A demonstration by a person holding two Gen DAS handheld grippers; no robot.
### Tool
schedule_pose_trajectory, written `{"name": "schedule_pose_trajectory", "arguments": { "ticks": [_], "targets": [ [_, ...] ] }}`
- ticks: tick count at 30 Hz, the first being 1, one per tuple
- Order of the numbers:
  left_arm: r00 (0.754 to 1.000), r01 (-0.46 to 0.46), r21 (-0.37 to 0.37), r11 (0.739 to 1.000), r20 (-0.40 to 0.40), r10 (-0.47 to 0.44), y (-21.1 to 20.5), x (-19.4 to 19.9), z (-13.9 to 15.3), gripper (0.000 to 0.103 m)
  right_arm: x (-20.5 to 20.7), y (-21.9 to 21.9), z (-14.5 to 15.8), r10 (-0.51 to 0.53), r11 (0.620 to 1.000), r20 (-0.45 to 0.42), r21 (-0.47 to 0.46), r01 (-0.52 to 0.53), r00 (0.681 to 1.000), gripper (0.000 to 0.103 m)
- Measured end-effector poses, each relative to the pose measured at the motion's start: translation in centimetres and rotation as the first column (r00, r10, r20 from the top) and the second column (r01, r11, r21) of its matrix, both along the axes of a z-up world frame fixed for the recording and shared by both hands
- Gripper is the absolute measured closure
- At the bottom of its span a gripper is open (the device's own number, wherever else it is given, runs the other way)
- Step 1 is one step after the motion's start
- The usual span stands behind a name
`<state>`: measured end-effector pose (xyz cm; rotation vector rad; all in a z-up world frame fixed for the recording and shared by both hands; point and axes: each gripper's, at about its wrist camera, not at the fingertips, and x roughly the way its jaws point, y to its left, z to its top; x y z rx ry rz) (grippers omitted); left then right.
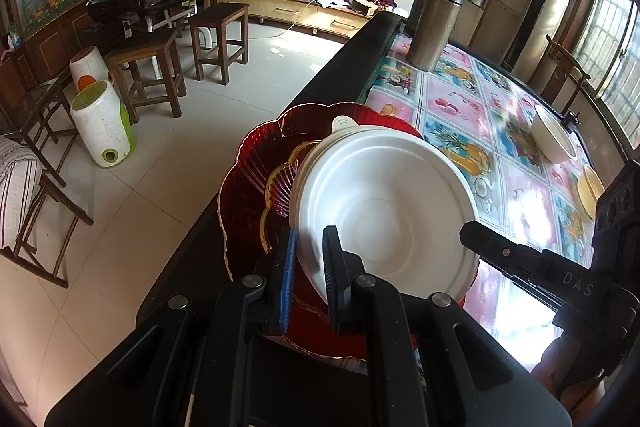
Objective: Organize plates and bowls
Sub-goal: 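Lower the white bowl into the beige plate on the red stack, then open the right gripper and withdraw it from the stack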
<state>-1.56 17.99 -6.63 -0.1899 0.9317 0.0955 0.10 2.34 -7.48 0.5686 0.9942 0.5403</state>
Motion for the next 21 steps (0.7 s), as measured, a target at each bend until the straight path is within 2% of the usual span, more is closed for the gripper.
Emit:
{"name": "schedule_pose_trajectory", "arguments": {
  "ticks": [12, 21],
  "targets": [
    [1.000, 0.003, -0.077, 0.997, -0.007, -0.004, 1.3, 0.3, 0.6, 0.092, 1.4, -1.4, -1.4, -0.012, 0.987, -0.166, 0.159, 0.039, 0.986, 0.091],
    [1.000, -0.001, -0.067, 0.998, -0.024, -0.001, 1.0, 0.5, 0.1, 0.092, 1.2, 0.9, -0.6, 0.013, 0.999, -0.083, 0.037, -0.010, 0.996, 0.091]
  ]
}}
